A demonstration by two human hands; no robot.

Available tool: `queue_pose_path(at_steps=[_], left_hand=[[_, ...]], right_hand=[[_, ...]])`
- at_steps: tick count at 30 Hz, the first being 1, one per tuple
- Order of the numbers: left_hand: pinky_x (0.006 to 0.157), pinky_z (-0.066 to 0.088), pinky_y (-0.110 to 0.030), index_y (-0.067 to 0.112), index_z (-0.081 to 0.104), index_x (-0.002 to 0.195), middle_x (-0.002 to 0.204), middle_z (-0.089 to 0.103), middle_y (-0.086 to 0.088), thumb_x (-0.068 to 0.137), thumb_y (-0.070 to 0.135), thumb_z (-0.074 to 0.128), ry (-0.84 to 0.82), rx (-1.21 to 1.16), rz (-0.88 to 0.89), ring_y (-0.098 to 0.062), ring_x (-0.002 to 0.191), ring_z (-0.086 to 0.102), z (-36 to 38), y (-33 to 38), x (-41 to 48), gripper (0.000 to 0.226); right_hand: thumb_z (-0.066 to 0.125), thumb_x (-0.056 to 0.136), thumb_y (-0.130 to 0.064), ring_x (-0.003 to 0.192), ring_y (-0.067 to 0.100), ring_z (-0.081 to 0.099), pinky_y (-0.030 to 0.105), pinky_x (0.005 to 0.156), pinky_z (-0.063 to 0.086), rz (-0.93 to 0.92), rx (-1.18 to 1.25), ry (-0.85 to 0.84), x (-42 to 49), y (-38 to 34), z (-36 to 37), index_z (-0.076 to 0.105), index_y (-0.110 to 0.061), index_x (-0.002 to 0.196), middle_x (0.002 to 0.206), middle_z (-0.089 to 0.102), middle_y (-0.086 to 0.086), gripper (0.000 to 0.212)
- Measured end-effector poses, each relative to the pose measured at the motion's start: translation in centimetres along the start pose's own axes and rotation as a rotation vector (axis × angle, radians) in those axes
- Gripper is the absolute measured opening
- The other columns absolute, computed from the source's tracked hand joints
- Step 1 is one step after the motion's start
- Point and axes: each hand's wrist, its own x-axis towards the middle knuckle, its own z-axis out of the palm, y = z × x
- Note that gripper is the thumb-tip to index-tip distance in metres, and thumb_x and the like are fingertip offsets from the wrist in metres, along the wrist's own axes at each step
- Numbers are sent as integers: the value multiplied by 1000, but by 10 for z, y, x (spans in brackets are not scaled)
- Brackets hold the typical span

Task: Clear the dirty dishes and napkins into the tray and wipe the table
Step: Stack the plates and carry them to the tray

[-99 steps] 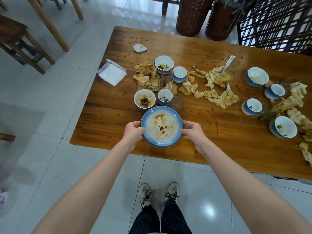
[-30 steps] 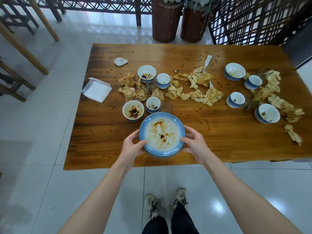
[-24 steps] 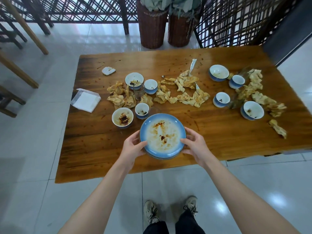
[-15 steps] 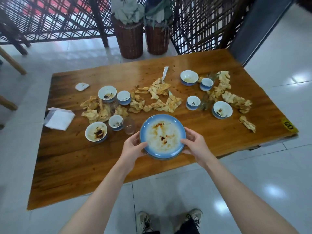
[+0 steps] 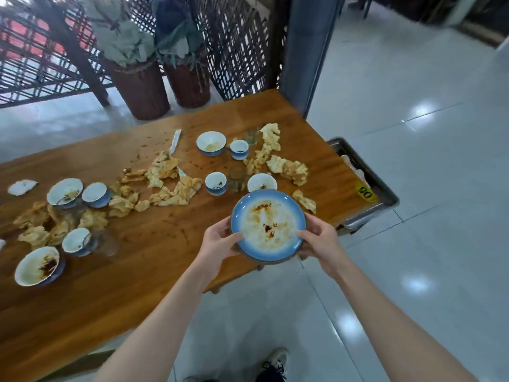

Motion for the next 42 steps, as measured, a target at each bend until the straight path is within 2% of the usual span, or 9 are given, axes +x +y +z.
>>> queue_pose_path(at_steps=[5,8,10,13,17,26,34,38,42], left_hand=[[76,60,-36,18,61,124,108,71,-1,89,4,64,-97,50,-12,-17,101,68,79,13,12,38],[83,58,-42,16,60,128,111,70,-2,90,3,63,-162,90,-27,-20,103,67,120,20,21,40],[88,56,-47,16,58,129,114,69,-3,90,2,61,-199,122,-39,-21,106,65,147,25,29,41],[87,56,-47,14,59,128,114,68,-5,90,-1,59,-244,155,-25,-24,108,64,186,32,41,40],[90,54,-49,16,58,129,117,66,-6,90,-1,59,-291,176,-26,-24,110,63,233,45,62,42],[87,56,-47,14,56,132,120,64,-6,90,0,61,-346,195,-42,-24,110,62,322,88,155,44],[83,58,-45,13,56,132,114,68,-6,90,-1,61,-386,206,-21,-23,102,67,366,128,239,45],[79,59,-42,14,56,132,112,69,-6,89,-3,60,-399,178,-20,-22,101,68,376,133,267,46],[74,60,-36,17,58,129,110,69,-4,89,-4,60,-367,175,-42,-20,101,68,385,133,292,45]], right_hand=[[60,86,2,88,20,71,39,61,58,-31,21,73,1,-6,-76,57,-25,125,102,72,0,48],[58,86,4,85,18,72,33,57,56,-40,50,125,1,-10,-113,58,-32,115,98,73,-2,46],[58,86,3,88,20,71,35,60,57,-30,68,180,3,-12,-137,56,-31,120,103,72,1,48],[58,86,3,93,26,70,45,75,58,-15,71,246,10,-18,-170,54,-26,128,111,69,7,51],[57,86,3,90,25,70,35,64,56,-14,83,305,27,-31,-208,54,-23,132,111,69,8,52],[58,86,3,86,22,70,30,59,54,-7,92,360,116,-74,-272,52,-18,135,105,71,7,54],[58,85,5,85,25,70,40,67,58,-26,99,369,202,-111,-304,62,-29,114,103,71,9,44],[59,85,5,92,35,67,51,77,57,-18,89,345,233,-121,-314,64,-32,105,105,70,14,43],[58,85,5,85,28,69,41,67,59,11,88,287,264,-124,-325,65,-34,104,100,72,9,43]])
